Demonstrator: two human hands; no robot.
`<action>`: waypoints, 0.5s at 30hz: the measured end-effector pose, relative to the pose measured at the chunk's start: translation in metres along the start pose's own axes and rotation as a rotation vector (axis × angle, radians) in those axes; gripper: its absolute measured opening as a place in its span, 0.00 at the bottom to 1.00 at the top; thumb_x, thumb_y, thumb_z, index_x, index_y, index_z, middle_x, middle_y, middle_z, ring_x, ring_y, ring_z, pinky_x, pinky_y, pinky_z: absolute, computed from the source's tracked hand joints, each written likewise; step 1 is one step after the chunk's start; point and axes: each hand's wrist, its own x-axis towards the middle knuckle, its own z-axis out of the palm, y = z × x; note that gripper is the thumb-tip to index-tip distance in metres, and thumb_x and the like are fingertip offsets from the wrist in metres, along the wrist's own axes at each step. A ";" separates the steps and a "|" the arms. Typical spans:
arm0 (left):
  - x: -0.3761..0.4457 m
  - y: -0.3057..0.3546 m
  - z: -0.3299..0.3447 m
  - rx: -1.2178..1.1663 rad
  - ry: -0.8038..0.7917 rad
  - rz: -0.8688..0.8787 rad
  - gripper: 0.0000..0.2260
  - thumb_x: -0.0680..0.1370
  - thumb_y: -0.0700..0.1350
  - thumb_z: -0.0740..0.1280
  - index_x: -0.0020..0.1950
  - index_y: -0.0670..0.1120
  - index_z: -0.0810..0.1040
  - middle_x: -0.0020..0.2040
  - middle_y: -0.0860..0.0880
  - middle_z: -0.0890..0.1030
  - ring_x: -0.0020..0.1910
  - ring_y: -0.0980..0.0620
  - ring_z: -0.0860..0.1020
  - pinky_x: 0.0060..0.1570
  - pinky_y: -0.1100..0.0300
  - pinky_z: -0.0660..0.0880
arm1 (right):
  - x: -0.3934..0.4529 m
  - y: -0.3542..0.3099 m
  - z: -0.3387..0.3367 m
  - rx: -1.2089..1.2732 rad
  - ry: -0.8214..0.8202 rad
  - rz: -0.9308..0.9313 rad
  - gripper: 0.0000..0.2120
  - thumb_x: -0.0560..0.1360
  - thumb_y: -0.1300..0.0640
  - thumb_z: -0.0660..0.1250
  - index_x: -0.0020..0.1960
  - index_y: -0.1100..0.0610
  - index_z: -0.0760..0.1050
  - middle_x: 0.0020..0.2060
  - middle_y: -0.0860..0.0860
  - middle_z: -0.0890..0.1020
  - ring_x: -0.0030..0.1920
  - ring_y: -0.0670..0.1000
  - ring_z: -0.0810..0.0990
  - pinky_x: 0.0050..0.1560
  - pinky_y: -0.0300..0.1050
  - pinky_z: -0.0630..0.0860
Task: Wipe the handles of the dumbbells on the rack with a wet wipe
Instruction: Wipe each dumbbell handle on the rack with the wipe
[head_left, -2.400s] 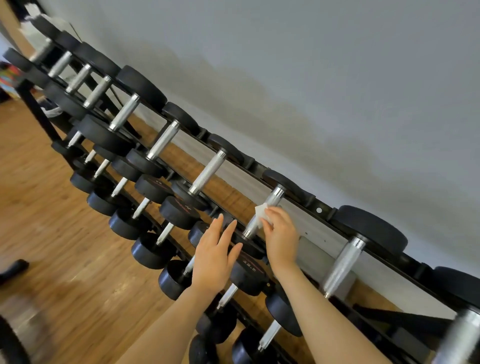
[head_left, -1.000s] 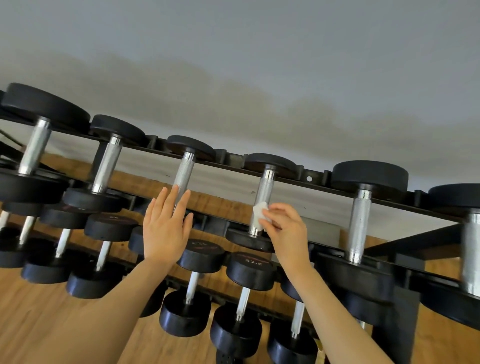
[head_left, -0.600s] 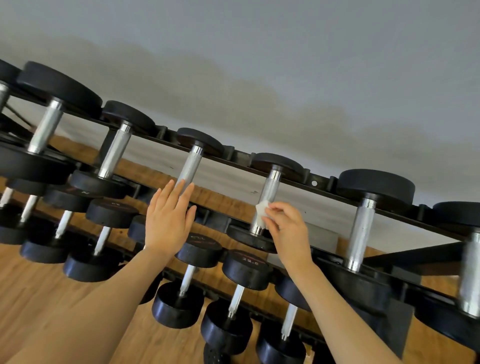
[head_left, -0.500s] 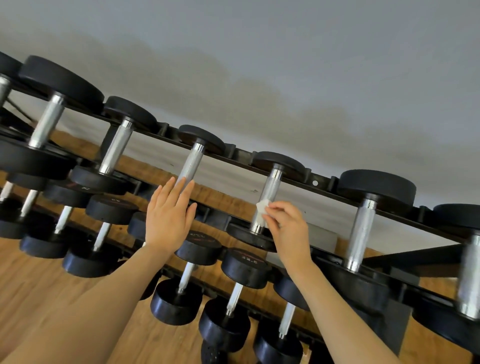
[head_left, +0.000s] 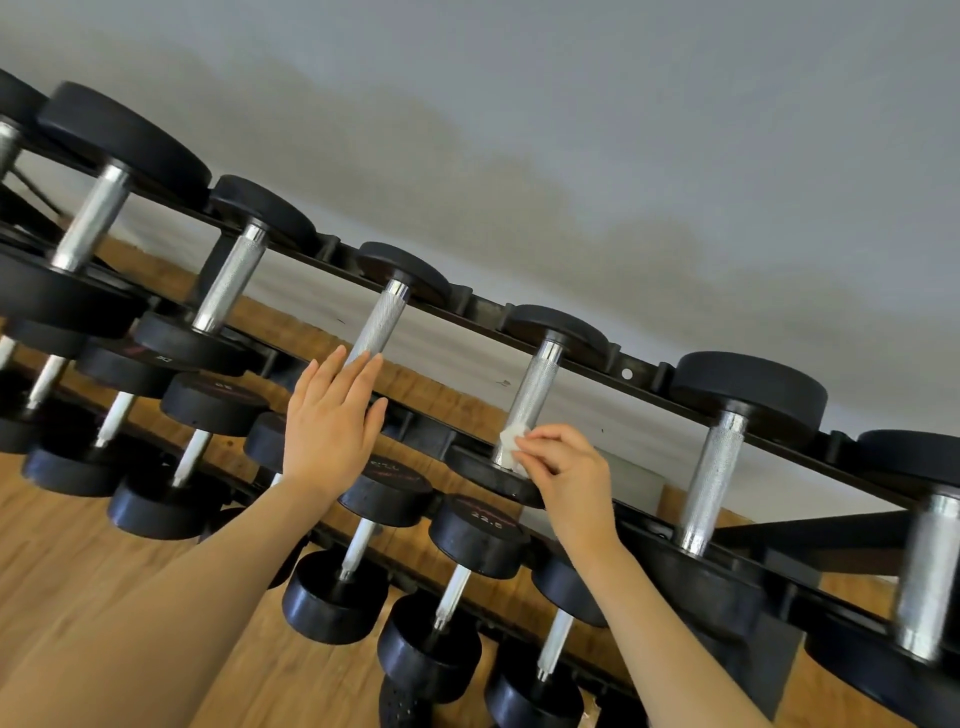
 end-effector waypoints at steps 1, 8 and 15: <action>0.000 0.000 0.000 -0.001 -0.002 0.000 0.24 0.82 0.53 0.52 0.73 0.42 0.71 0.70 0.43 0.75 0.74 0.41 0.65 0.76 0.45 0.55 | 0.004 0.002 -0.003 -0.046 -0.038 -0.021 0.09 0.71 0.63 0.74 0.52 0.58 0.84 0.48 0.46 0.79 0.50 0.46 0.79 0.51 0.36 0.77; 0.000 0.001 -0.002 -0.015 -0.007 -0.014 0.24 0.82 0.52 0.53 0.74 0.42 0.69 0.69 0.42 0.75 0.74 0.41 0.66 0.76 0.45 0.54 | 0.029 -0.005 -0.014 -0.398 -0.361 -0.443 0.18 0.63 0.64 0.80 0.52 0.56 0.83 0.51 0.50 0.82 0.50 0.53 0.79 0.42 0.46 0.81; 0.000 -0.003 -0.001 -0.027 -0.025 0.014 0.24 0.82 0.53 0.53 0.75 0.44 0.68 0.70 0.44 0.74 0.75 0.41 0.65 0.76 0.48 0.51 | 0.043 0.002 -0.026 -0.433 -0.516 -0.640 0.27 0.57 0.66 0.83 0.55 0.58 0.83 0.52 0.52 0.83 0.49 0.53 0.80 0.41 0.45 0.81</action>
